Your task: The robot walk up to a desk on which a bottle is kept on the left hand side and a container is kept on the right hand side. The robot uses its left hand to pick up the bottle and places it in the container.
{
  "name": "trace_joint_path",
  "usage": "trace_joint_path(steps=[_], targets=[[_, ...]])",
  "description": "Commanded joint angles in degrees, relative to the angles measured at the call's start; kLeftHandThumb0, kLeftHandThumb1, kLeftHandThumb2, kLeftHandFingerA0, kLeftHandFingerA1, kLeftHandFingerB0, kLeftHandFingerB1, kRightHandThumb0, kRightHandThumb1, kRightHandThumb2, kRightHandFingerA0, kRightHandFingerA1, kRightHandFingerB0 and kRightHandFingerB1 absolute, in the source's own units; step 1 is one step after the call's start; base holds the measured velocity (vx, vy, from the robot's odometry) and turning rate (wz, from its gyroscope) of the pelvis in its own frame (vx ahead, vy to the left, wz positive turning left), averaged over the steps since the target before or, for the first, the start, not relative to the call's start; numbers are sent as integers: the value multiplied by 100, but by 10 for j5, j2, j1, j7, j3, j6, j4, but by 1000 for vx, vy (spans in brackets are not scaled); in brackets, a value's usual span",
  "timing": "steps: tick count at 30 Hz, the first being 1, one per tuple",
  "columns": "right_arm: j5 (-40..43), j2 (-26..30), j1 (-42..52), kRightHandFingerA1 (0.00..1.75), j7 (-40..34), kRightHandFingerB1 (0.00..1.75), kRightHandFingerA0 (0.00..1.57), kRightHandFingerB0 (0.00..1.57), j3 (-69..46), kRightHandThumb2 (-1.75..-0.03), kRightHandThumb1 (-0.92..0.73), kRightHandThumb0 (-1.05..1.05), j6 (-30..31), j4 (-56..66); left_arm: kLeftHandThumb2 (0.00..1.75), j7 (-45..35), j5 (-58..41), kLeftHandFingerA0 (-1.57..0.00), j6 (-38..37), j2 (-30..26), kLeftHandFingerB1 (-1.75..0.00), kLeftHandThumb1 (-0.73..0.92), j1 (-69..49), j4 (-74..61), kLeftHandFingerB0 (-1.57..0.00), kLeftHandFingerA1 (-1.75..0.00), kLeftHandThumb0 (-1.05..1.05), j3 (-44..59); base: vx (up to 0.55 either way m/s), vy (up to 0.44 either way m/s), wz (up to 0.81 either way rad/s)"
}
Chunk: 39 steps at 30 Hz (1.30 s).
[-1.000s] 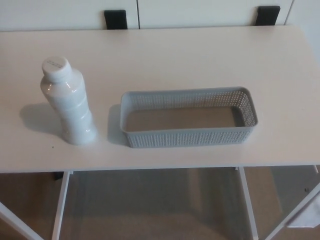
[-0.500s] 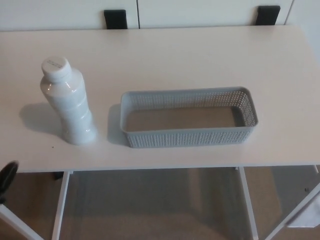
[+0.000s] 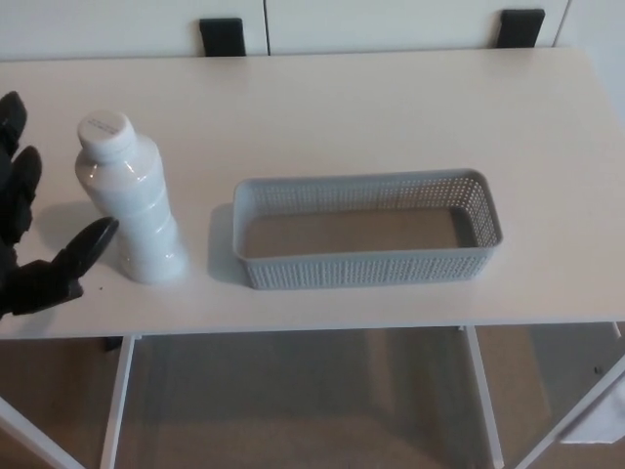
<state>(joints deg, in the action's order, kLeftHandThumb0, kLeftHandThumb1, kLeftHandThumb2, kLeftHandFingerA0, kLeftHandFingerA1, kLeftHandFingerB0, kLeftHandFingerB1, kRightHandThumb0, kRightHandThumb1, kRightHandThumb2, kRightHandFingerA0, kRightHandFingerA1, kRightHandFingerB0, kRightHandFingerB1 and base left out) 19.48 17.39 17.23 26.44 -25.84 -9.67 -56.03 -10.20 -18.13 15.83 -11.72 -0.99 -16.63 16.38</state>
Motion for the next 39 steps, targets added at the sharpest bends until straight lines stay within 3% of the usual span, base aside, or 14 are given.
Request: trace_joint_path(steps=[1, 4, 5, 8, 9, 14, 19, 21, 24, 25, 27, 28, 32, 39], targets=[[-1, 4, 0, 51, -7, 46, 90, 76, -2, -50, -28, -49, 7, 3, 70, -6, 13, 0, 0, -17, -13, 34, 18, 42, 0, -25, -51, -6, 0, 0, 0], [-4, 2, 1, 51, -8, 45, 86, 73, 2, -50, -29, -50, 1, 8, 71, -7, 23, 0, 3, -28, -9, 36, 34, 84, 0, -24, -54, -10, 0, 0, 0], [-5, 1, 4, 57, -9, 49, 86, 70, 4, -60, -23, -56, 3, 17, 70, -10, 18, 0, 6, -31, -7, 36, 38, 95, 0, -22, -54, -8, 0, 0, 0], [-4, 0, 6, 57, -12, 50, 87, 71, 5, -60, -23, -56, 7, 23, 69, -14, 15, 0, 1, -35, -6, 36, 40, 108, 0, -22, -55, -7, 0, 0, 0], [-4, 1, 2, 51, -11, 46, 91, 75, 4, -50, -27, -52, 6, 16, 70, -16, 14, 0, -2, -35, -6, 36, 43, 117, 0, -23, -56, -6, 0, 0, 0], [-6, 4, -1, 55, -12, 49, 91, 73, 5, -58, -21, -57, 8, 12, 70, -20, 12, -1, -3, -39, -5, 36, 54, 145, 0, -23, -56, -1, 0, 0, 0], [-4, 3, -5, 52, -10, 45, 91, 73, 4, -50, -26, -52, 7, 7, 70, -19, 25, -1, 5, -51, -7, 36, 75, 175, 0, -23, -55, -9, 0, 0, 0], [-6, 3, -8, 55, -10, 49, 89, 71, 4, -58, -21, -57, 5, 3, 70, -21, 31, 0, 4, -56, -9, 35, 90, 198, 0, -24, -52, -16, 0, 0, 0], [-9, 4, -10, 55, -9, 49, 89, 71, 6, -58, -21, -58, 1, 1, 69, -24, 43, 0, -10, -60, -9, 35, 107, 230, 0, -23, -51, -27, 0, 0, 0], [-11, 3, -9, 51, -12, 45, 90, 74, 7, -50, -27, -54, -1, 4, 69, -23, 50, 0, -17, -63, -10, 35, 112, 239, 0, -24, -51, -32, 0, 0, 0], [-13, 3, -14, 55, -17, 49, 92, 73, 7, -58, -21, -59, -1, 2, 69, -23, 57, 0, -21, -64, -9, 35, 121, 251, 0, -23, -51, -42, 0, 0, 0], [-14, 4, -17, 51, -20, 45, 92, 73, 8, -50, -26, -52, 1, 1, 70, -22, 61, -1, -24, -63, -11, 34, 127, 259, 0, -26, -50, -47, 0, 0, 0], [-17, 5, -21, 53, -26, 47, 89, 70, 10, -57, -23, -56, 7, 3, 71, -20, 69, -1, -31, -60, -13, 35, 139, 278, 0, -28, -52, -56, 0, 0, 0], [-18, 2, -20, 50, -28, 45, 90, 75, 14, -51, -29, -53, 14, 21, 72, -18, 86, -1, -55, -53, -14, 35, 165, 332, 0, -29, -51, -77, 0, 0, 0]])
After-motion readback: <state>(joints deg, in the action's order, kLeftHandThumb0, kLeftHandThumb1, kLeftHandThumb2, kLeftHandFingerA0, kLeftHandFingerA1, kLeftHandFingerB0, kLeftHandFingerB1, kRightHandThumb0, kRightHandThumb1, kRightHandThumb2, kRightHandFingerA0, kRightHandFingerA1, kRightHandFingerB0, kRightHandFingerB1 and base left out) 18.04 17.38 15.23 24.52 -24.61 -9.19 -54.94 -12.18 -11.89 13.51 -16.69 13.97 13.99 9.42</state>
